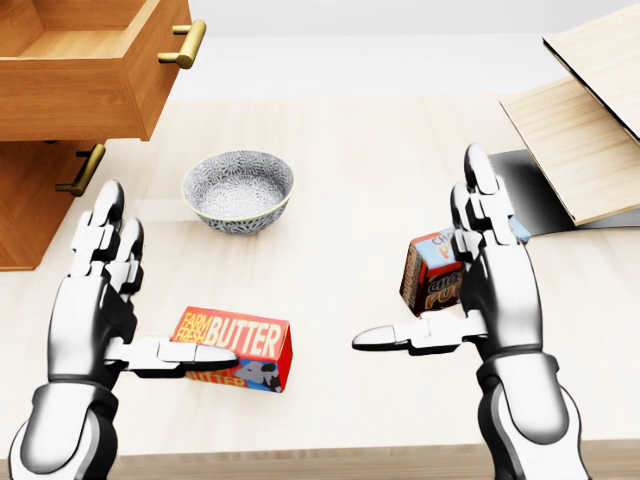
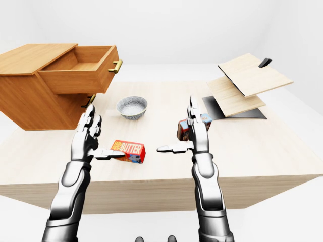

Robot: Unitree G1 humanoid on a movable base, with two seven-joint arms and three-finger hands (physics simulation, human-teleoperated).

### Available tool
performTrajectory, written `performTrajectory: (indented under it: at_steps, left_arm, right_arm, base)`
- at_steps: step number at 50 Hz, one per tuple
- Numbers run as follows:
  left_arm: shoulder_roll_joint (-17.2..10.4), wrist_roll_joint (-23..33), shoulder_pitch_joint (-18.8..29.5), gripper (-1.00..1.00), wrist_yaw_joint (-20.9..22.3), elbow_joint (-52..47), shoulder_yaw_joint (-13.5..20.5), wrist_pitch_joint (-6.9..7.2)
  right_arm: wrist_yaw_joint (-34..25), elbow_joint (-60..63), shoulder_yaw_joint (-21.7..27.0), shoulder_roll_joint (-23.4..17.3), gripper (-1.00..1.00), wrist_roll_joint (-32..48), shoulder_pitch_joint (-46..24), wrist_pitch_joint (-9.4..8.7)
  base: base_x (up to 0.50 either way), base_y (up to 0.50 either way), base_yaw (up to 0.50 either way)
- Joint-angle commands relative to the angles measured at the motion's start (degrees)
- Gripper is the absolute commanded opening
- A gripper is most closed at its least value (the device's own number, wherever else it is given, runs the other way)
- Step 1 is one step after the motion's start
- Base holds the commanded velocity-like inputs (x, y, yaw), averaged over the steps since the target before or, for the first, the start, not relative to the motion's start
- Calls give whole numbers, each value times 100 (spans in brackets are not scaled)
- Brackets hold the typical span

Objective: Close the top drawer of the cabinet.

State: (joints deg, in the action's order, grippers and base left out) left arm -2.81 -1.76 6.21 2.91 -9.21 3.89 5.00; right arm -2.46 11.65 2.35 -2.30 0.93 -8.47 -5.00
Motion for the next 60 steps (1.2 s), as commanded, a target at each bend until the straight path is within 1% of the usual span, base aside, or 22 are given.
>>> performTrajectory:
  at_steps: [1,8,18,30,40,56,60]
  left_arm:
    - [-80,-89,347,100,65,-678,73,0]
    - [-96,-152,394,100,68,-984,103,0]
    - [-100,-214,430,100,57,-1088,119,0]
    - [-71,-190,335,100,63,-1111,70,0]
    - [-65,-203,345,100,70,-1100,71,0]
    - [-91,-209,364,100,84,-1134,97,0]
    - [-134,-89,408,100,90,-1036,89,0]
  right_arm:
    - [7,724,7,-21,100,27,-439,0]
    - [13,855,45,-52,100,-43,-477,0]
    - [-79,933,48,-44,100,-192,-392,0]
    - [-115,984,-25,2,100,-236,-253,0]
    - [-166,1063,-60,2,100,-201,-210,0]
    - [-170,1029,-76,15,100,-91,-221,0]
    - [-173,1019,-75,19,100,-79,-209,0]
  base:
    - [0,0,0]
    - [0,0,0]
    - [4,-2,0]
    - [45,-23,0]
    - [47,2,0]
    - [0,0,0]
    - [0,0,0]
